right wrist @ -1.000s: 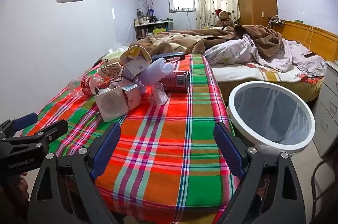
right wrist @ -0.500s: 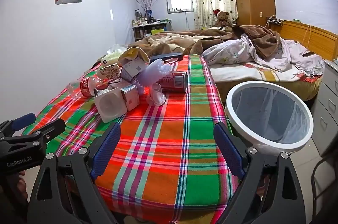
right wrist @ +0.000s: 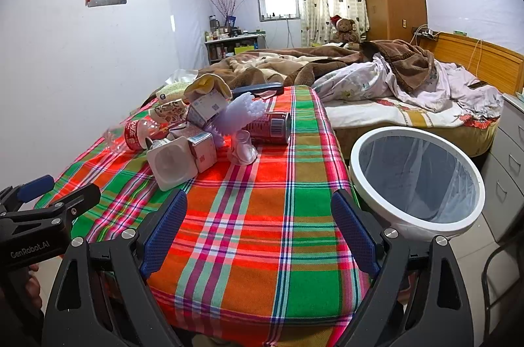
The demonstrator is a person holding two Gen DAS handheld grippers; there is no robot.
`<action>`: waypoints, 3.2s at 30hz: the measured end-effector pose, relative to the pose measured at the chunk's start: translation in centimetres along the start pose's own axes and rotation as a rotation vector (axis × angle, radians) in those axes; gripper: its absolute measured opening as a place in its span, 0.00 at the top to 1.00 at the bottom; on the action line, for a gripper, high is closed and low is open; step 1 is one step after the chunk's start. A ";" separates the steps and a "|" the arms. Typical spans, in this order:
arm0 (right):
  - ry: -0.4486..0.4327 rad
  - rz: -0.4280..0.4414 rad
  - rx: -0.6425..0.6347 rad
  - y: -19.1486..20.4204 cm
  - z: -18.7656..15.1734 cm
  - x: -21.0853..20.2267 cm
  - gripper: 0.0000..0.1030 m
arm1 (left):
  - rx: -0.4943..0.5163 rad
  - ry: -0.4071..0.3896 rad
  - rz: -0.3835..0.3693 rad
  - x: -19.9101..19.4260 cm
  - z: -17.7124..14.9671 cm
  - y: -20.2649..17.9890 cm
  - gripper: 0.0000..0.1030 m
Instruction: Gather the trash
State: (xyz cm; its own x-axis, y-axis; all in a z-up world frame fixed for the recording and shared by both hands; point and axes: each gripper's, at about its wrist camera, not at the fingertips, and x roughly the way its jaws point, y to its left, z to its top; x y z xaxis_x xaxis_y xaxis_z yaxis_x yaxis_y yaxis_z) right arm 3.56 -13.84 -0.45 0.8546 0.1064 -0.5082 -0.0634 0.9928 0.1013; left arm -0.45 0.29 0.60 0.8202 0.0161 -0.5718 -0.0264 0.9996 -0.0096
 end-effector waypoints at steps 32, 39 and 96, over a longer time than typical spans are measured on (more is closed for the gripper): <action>-0.009 0.000 -0.006 0.0 0.1 -0.3 0.12 | -0.008 -0.008 0.004 -0.4 0.1 0.3 0.01; -0.008 -0.001 -0.006 0.0 0.2 -0.4 0.12 | -0.007 -0.005 0.002 -0.4 0.1 0.3 0.01; 0.123 0.011 -0.037 0.1 3.4 10.3 0.22 | 0.024 0.141 -0.134 12.0 3.4 -0.1 0.26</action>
State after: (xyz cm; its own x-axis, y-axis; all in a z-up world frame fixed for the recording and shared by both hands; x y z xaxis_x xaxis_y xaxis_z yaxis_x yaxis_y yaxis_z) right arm 14.11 -12.81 -2.81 0.7844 0.1210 -0.6083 -0.0936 0.9926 0.0768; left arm 11.36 0.46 -3.45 0.7275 -0.1185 -0.6758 0.0928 0.9929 -0.0743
